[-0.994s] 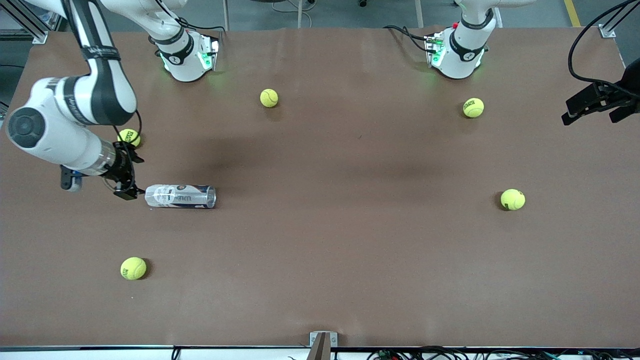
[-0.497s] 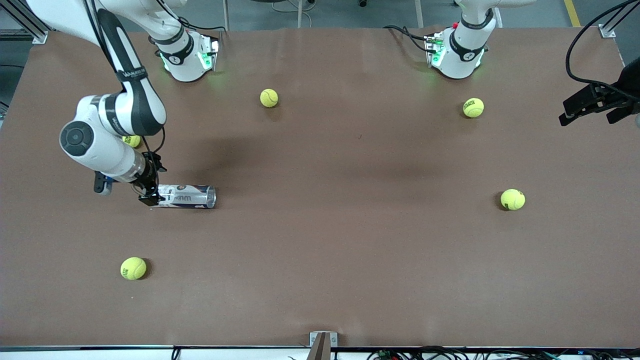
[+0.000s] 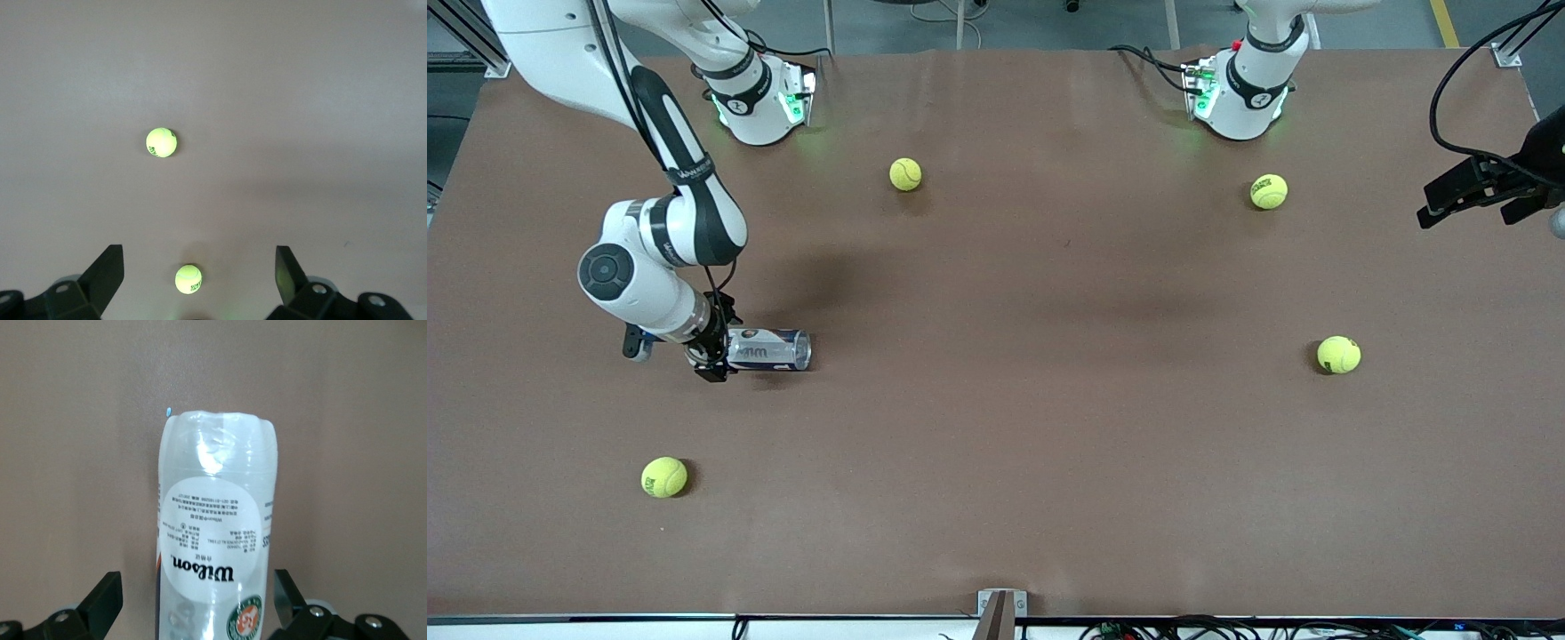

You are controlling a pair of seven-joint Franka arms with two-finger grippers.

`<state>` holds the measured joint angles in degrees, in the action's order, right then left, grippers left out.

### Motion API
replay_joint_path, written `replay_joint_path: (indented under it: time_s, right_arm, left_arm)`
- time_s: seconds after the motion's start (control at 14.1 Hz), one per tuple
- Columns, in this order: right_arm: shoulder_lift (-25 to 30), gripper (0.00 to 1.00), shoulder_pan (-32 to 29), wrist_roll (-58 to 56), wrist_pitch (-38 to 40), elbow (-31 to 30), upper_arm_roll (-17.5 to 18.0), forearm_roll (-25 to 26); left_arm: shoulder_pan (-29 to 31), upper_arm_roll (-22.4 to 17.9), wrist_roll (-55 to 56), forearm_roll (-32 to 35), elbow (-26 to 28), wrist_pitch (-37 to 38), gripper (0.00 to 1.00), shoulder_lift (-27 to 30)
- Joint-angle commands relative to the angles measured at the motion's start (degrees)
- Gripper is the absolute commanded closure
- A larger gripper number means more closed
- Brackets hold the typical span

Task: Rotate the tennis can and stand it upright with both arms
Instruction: 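Reach the right gripper down and grasp the lying Wilson can's closed end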

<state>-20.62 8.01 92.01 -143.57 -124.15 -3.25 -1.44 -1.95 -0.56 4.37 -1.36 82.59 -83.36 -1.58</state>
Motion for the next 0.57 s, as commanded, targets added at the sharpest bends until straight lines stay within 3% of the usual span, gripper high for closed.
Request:
replay_joint_path:
  time_s: [0.0, 0.28, 0.5]
  right_arm:
    - [-1.44, 0.0, 0.6, 1.77, -1.01, 0.75, -0.44, 0.39]
    - [-4.07, 0.0, 0.51, 1.95, -4.17, 0.75, -0.44, 0.3]
    - [-4.6, 0.39, 0.69, 2.04, -4.18, 0.93, -0.35, 0.13]
  left_arm:
    - [0.11, -0.06, -0.41, -0.92, -0.23, -0.22, 0.0, 0.17]
    - [0.19, -0.06, -0.41, -0.92, -0.06, -0.22, 0.0, 0.34]
    - [0.11, -0.06, -0.41, -0.92, 0.03, -0.22, 0.0, 0.26]
